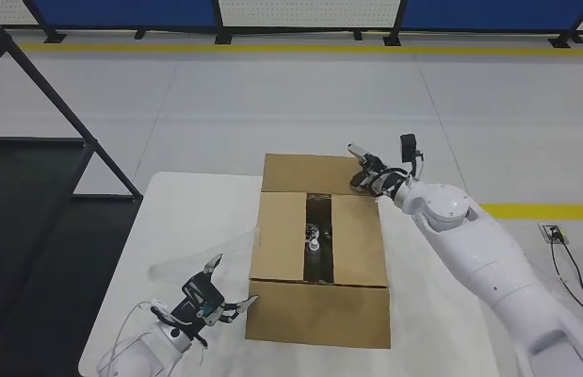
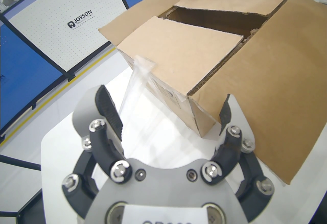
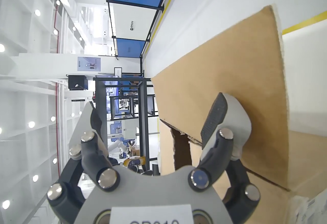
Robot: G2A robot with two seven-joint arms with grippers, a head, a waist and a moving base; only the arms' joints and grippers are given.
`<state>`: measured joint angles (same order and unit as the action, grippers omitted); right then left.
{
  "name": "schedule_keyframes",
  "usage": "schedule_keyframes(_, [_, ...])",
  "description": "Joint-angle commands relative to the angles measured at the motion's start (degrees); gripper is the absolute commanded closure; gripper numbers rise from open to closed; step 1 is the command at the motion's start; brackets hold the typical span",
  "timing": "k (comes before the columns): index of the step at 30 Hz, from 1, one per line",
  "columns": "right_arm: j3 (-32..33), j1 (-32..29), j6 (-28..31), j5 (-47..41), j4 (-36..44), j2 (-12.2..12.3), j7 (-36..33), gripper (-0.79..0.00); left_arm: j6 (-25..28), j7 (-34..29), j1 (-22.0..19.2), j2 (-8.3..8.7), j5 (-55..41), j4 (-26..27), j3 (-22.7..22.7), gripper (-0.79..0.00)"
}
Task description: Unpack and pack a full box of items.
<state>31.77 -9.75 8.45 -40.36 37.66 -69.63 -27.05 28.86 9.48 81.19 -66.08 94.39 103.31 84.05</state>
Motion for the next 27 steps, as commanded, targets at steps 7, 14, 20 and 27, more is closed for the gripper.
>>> schedule_keyframes(7, [-1.23,2.22,-3.70,3.47,-5.73,-3.30,-1.65,-0.785,-0.27,-0.60,0.16,0.00,-0.05,0.06,-0.24,-0.785])
schedule_keyframes(14, [-0.80,3.29,-3.52,4.46,-9.60,-5.42,-2.06,-0.785,-2.00,-1.17,-0.23,-0.02,0.44,-0.82,-1.11,-0.785])
schedule_keyframes(20, [0.50,3.65,-1.28,4.48,-12.27,-6.73,-1.37,-0.785,-2.83,-1.23,-0.71,0.00,0.66,-1.76,-1.72,-0.785])
schedule_keyframes(27, [4.22,3.22,6.89,0.75,-13.06,-6.91,-7.86,-0.785,-2.72,-0.34,-0.48,0.14,-0.82,-1.25,-1.21,-0.785])
